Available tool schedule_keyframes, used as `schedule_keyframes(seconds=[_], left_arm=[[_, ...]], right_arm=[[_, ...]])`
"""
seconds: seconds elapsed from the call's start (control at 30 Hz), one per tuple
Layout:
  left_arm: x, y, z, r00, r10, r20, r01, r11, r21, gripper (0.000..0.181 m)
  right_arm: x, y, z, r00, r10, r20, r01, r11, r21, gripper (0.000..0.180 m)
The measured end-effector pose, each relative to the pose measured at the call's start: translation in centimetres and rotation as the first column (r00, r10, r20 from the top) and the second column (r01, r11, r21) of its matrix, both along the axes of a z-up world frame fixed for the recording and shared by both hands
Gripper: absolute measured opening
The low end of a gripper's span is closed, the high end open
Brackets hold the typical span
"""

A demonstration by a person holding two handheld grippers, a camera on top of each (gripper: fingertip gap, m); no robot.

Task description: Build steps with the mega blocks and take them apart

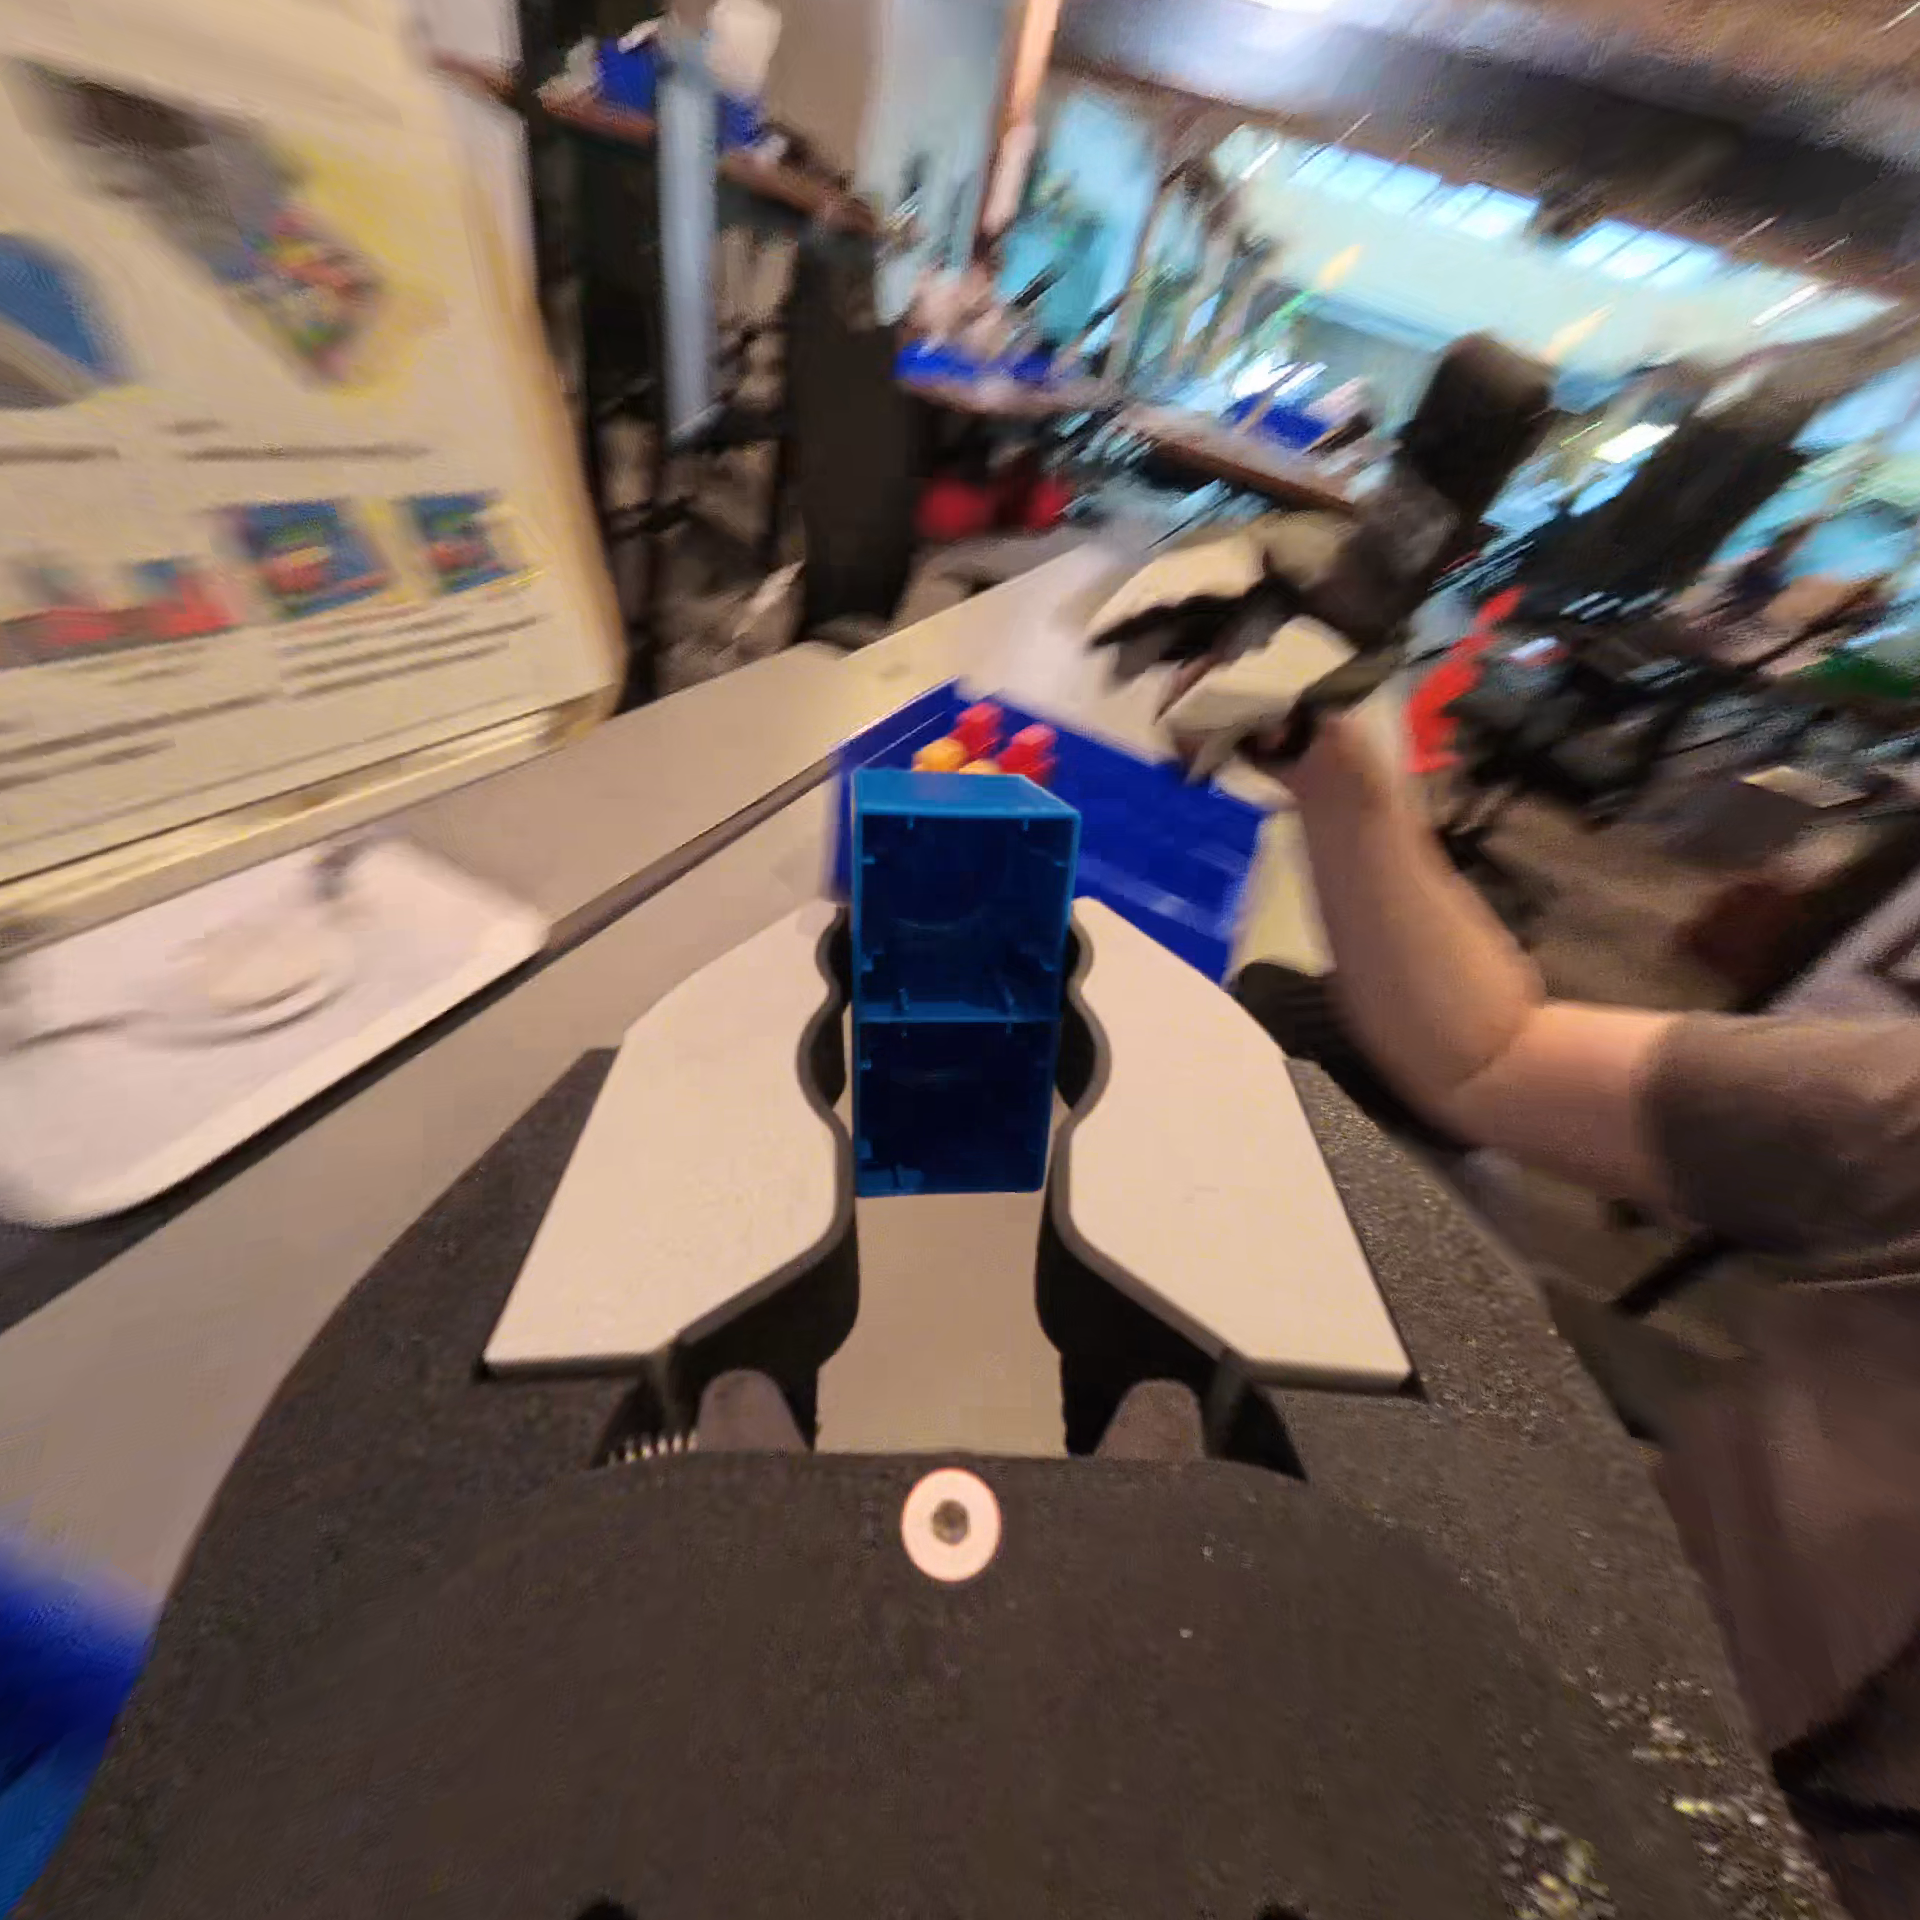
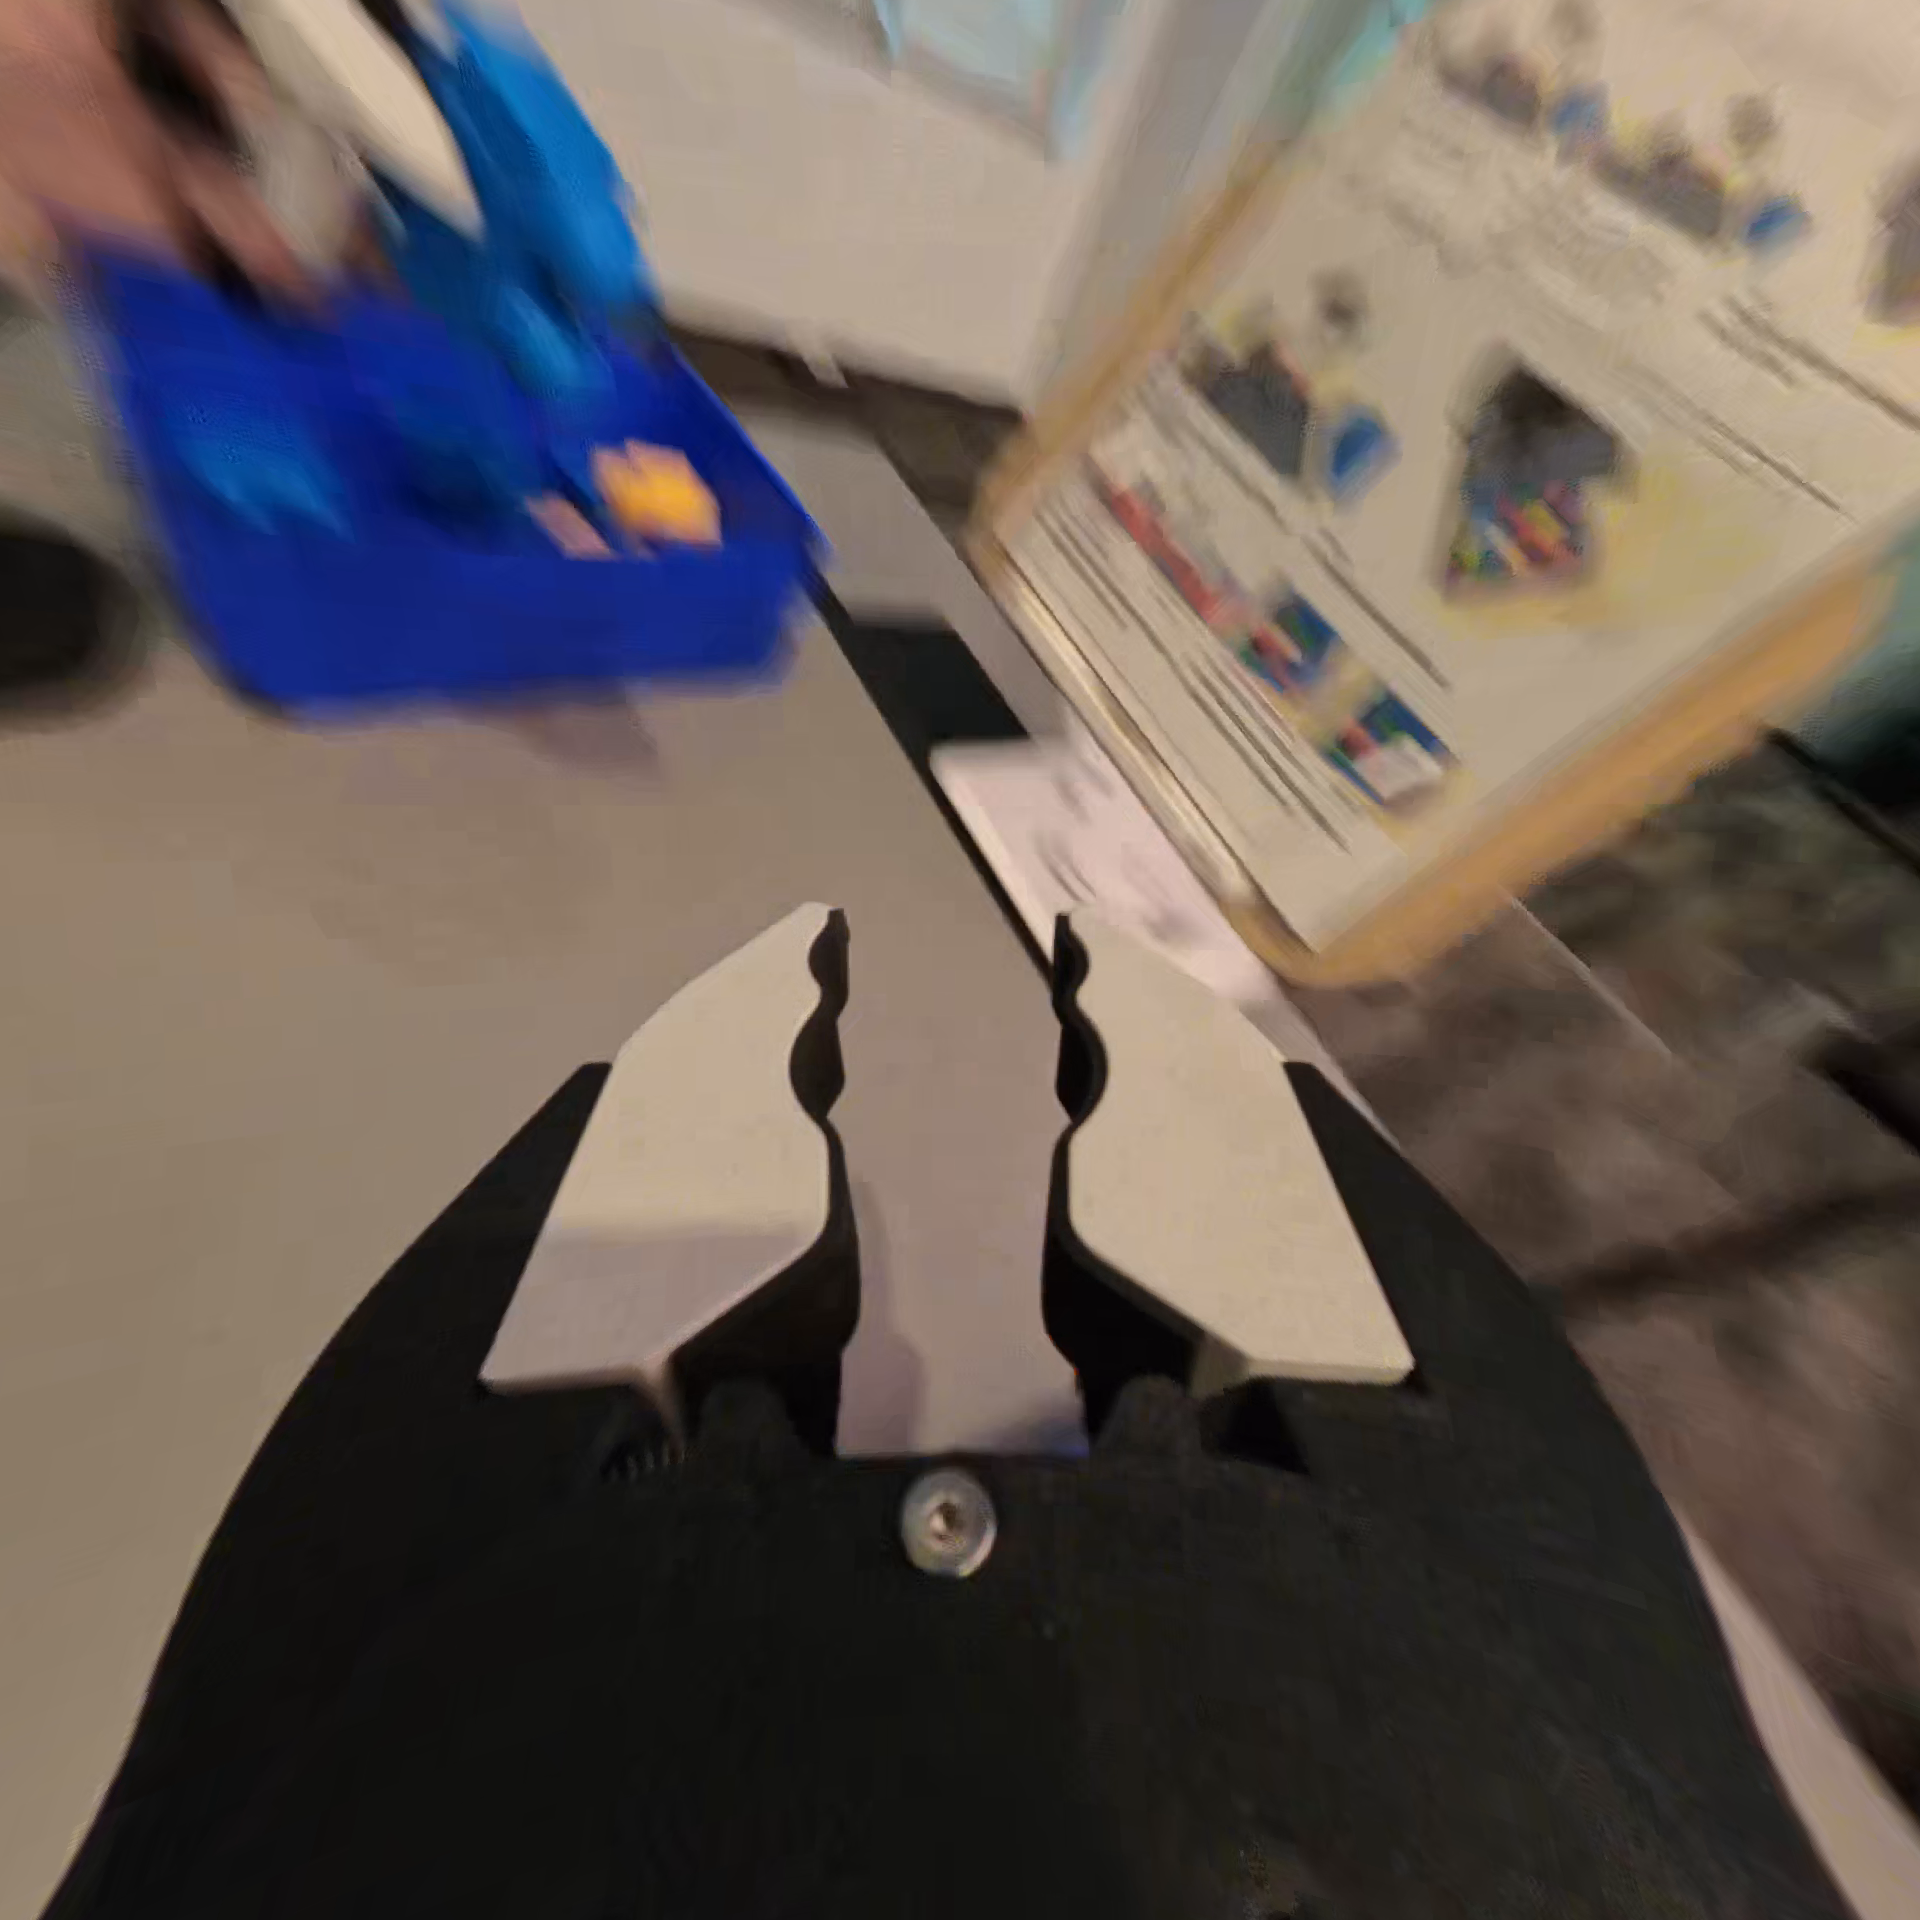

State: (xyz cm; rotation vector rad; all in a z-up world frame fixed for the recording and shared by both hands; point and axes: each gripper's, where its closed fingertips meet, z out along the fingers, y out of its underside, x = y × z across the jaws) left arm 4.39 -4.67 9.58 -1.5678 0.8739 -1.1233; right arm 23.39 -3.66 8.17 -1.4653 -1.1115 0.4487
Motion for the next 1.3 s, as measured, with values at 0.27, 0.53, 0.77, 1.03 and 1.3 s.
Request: schedule_keyframes(seconds=[0.27, 0.53, 0.77, 1.03, 1.3], left_arm=[[7.3, -5.1, 0.8, 0.952, -0.225, 0.207, 0.231, 0.973, -0.004, 0.037], [2.1, -4.2, -0.2, 0.977, -0.198, -0.076, 0.195, 0.980, -0.047, 0.047], [-14.8, 2.0, -8.2, 0.608, 0.343, -0.716, -0.296, 0.935, 0.196, 0.044], [-16.5, 3.7, -18.5, 0.490, 0.088, -0.867, -0.142, 0.990, 0.020, 0.057], [-14.6, 4.5, -22.1, 0.369, 0.037, -0.929, -0.064, 0.998, 0.014, 0.065]], right_arm=[[-12.4, -5.6, -0.4, 0.795, 0.309, -0.522, -0.483, 0.843, -0.238, 0.059], [-11.6, -4.6, -4.0, 0.872, 0.276, -0.404, -0.457, 0.756, -0.469, 0.033], [-3.2, -0.2, -14.3, 0.879, -0.005, 0.476, 0.266, 0.835, -0.482, 0.034], [-1.4, -0.7, -21.2, 0.701, 0.059, 0.711, 0.449, 0.738, -0.504, 0.034], [-1.8, -0.4, -21.7, 0.726, 0.059, 0.685, 0.442, 0.723, -0.531, 0.034]])
